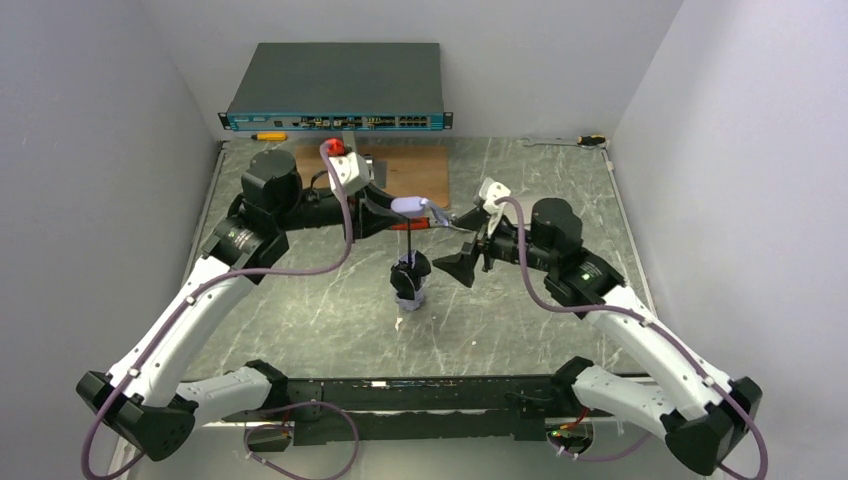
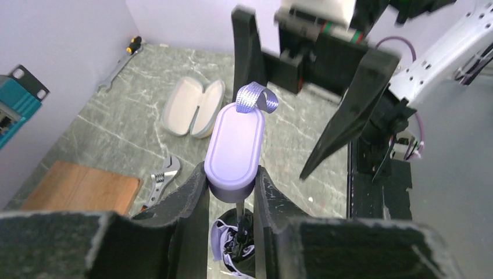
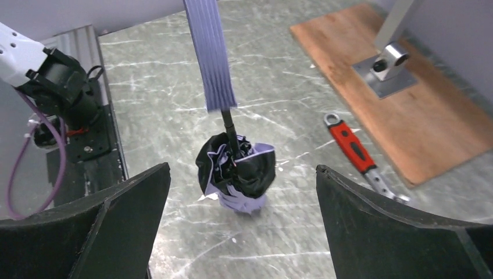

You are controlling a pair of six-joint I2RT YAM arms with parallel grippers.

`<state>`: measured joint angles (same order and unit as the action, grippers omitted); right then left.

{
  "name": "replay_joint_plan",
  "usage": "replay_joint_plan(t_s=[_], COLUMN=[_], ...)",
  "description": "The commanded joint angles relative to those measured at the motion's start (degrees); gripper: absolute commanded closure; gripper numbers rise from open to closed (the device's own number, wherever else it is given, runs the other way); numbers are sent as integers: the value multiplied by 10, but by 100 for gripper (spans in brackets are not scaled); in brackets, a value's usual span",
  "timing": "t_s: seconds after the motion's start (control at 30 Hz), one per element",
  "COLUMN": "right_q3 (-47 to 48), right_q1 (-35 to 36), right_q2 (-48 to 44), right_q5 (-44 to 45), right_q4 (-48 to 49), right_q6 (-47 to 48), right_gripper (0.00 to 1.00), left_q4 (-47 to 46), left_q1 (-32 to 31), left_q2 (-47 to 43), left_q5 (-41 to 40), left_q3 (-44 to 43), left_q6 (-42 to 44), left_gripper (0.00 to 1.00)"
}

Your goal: Open the umbrella

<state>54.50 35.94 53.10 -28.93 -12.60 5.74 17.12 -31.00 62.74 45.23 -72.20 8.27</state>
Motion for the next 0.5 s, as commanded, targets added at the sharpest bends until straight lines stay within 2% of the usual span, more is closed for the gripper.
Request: replay_joint_plan(t_s=[0.0,0.17,0.3,0.4,0.47], right_q3=[-16,-11,-22,-43,-67], right_q1=[2,20,53,53,50], right_q2=[43,104,131,132,126], right_q5=[-50,-93,-83,-64,-64], right_q4=[148,201,181,145,129], right_q6=[-56,-80,-24,24,67], right_gripper=[3,4,17,38,56], left_q4=[-101,-131,-163,-167,-162], left_q1=[15,23,46,76,97], left_q2=[7,10,8,0,-9], left_q5=[55,55,65,71,70], left_q3=[-52,-55,-50,-43,-38], left_q6=[-111,-150,-199,-213,-211], left_gripper=[100,100,100,100,100])
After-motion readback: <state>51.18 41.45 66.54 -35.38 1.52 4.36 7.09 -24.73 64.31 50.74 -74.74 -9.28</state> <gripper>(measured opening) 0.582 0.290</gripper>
